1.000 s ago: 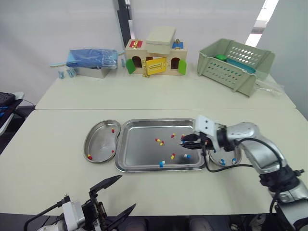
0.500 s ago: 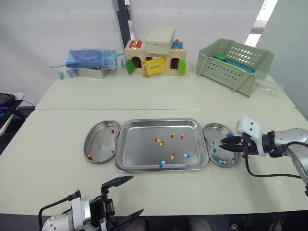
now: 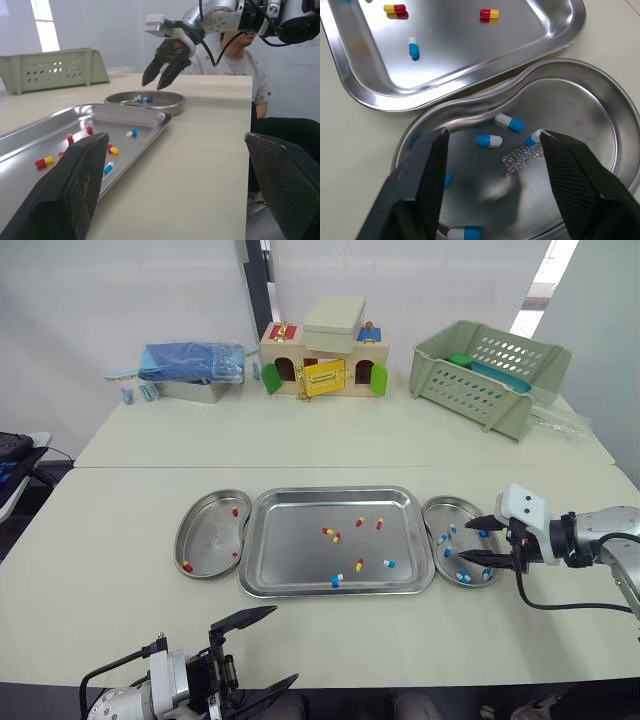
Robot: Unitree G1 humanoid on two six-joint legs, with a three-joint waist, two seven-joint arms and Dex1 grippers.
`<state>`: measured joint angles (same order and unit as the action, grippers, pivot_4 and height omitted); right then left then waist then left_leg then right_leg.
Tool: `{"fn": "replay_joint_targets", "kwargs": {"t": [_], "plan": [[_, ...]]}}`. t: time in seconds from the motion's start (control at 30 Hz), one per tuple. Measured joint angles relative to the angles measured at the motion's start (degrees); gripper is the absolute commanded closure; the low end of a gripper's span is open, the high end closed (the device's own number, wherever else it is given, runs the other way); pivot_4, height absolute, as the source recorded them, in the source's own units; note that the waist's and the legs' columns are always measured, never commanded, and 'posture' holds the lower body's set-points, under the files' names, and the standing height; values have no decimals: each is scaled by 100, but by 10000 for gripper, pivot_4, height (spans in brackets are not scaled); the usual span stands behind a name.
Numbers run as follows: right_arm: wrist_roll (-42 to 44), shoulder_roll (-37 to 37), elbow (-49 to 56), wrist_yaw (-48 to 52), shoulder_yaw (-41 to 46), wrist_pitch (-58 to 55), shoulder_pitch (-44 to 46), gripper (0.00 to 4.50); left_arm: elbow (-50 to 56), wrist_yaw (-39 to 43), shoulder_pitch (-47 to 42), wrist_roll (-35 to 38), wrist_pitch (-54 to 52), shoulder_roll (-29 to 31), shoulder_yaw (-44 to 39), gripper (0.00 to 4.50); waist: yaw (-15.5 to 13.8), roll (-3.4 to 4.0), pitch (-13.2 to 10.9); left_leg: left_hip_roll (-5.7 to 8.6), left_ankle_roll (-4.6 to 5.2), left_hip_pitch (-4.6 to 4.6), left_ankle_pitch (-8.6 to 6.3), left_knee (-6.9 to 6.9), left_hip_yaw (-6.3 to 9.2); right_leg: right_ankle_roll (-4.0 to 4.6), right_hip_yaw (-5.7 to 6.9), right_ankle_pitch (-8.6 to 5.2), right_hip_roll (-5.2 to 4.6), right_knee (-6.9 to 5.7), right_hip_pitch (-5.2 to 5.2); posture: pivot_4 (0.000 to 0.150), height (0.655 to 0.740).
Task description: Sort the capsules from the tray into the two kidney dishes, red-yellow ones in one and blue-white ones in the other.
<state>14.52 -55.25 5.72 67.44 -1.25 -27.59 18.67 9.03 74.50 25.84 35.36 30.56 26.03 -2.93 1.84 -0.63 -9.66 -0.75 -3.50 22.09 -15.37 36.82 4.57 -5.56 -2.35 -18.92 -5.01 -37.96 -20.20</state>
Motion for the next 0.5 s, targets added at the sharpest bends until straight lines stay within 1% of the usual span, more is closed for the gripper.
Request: {"fn": "replay_joint_targets", "kwargs": {"t": [0.03, 0.07, 0.5], "plan": [[0, -3, -18, 3, 0, 13, 0, 815, 0, -10, 2, 0, 0, 0, 0, 0, -1, 0, 0, 0, 0, 0, 0, 0, 0, 0, 0, 0, 0, 0, 0, 1500, 7400], [0, -5, -33, 4, 0, 17, 0, 299, 0, -13, 3, 0, 0, 0, 0, 0, -2, 0, 0, 0, 0, 0, 0, 0, 0, 0, 0, 0, 0, 0, 0, 1500, 7400], [41, -14, -104, 22, 62, 99, -25, 299, -28, -170, -90, -13, -5, -4, -28, 0, -2, 0, 0, 0, 0, 0, 0, 1, 0, 0, 0, 0, 0, 0, 0, 1500, 7400]]}}
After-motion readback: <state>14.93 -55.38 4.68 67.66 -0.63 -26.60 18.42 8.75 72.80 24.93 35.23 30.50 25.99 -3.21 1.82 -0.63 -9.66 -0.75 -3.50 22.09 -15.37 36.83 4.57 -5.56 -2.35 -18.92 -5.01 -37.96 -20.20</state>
